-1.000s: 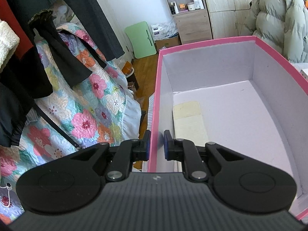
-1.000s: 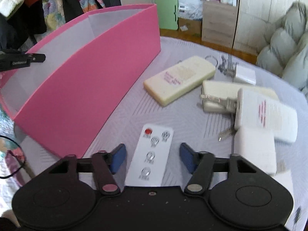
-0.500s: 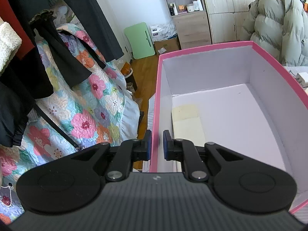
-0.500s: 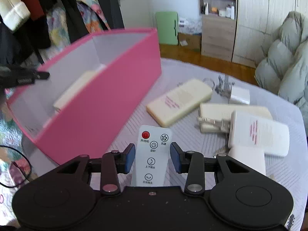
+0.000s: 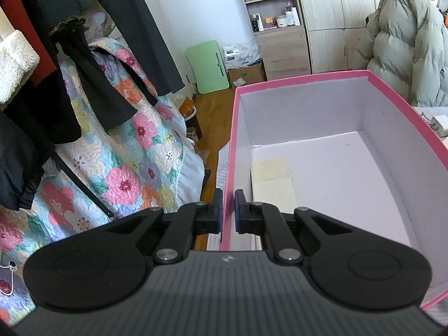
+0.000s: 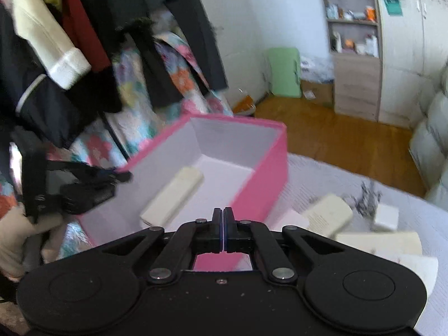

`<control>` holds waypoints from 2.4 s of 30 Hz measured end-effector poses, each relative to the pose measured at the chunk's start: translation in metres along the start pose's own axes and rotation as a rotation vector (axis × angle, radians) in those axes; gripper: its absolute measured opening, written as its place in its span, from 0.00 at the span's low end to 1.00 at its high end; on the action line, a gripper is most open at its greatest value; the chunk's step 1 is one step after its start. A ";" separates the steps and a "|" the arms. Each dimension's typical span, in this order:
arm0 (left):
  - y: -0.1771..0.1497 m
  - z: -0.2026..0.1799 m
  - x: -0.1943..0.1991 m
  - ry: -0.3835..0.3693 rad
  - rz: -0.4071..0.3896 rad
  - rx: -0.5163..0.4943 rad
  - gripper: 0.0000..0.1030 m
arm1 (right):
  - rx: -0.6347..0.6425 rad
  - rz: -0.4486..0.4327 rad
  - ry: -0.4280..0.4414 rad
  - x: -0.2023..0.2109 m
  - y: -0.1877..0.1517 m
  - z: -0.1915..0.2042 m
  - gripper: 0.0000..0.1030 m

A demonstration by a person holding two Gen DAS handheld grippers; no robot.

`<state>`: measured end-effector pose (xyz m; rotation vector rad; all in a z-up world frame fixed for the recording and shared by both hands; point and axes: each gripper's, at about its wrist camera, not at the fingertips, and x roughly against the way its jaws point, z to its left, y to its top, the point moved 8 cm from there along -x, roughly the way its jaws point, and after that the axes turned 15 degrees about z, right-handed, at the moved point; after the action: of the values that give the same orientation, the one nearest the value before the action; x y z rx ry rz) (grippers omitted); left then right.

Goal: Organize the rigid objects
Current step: 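Move the right gripper to the white remote and grasp it, then lower the white remote into the pink box and open the right gripper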

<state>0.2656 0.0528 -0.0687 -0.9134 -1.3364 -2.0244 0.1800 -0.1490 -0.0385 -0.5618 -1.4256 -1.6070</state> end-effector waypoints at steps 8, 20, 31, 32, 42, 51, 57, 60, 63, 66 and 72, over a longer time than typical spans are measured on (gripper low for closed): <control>-0.002 0.001 0.001 -0.007 -0.017 0.009 0.07 | -0.219 0.121 -0.024 -0.058 -0.030 -0.049 0.33; -0.001 0.002 0.002 -0.012 -0.021 0.008 0.07 | -0.492 0.104 0.139 -0.102 -0.040 -0.067 0.48; 0.000 0.000 0.002 -0.015 -0.021 0.008 0.07 | -0.481 -0.007 0.106 -0.095 -0.038 -0.070 0.08; 0.000 0.001 0.002 -0.015 -0.022 0.009 0.07 | -0.473 -0.020 0.114 -0.092 -0.038 -0.068 0.08; 0.000 0.001 0.002 -0.018 -0.022 0.012 0.07 | -0.367 -0.108 0.020 -0.050 -0.023 -0.053 0.08; -0.002 0.002 -0.001 -0.059 -0.027 0.006 0.05 | -0.145 -0.052 0.210 -0.015 0.057 0.024 0.08; -0.002 0.004 -0.001 -0.073 -0.024 0.034 0.05 | -0.183 0.222 0.223 -0.100 0.078 0.053 0.08; -0.002 0.005 -0.001 -0.082 -0.026 0.042 0.05 | -0.322 0.352 0.244 -0.146 0.069 0.041 0.08; -0.003 0.005 0.001 -0.104 -0.029 0.048 0.04 | -0.361 0.384 0.240 -0.160 0.066 0.039 0.09; -0.004 0.004 0.002 -0.091 -0.031 0.044 0.04 | -0.386 0.384 0.229 -0.161 0.066 0.045 0.09; -0.003 0.005 0.002 -0.092 -0.030 0.044 0.04 | -0.356 0.391 0.156 -0.169 0.061 0.043 0.09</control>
<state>0.2637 0.0581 -0.0678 -0.9831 -1.4459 -1.9884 0.3067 -0.0521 -0.1310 -0.8425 -0.8533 -1.5493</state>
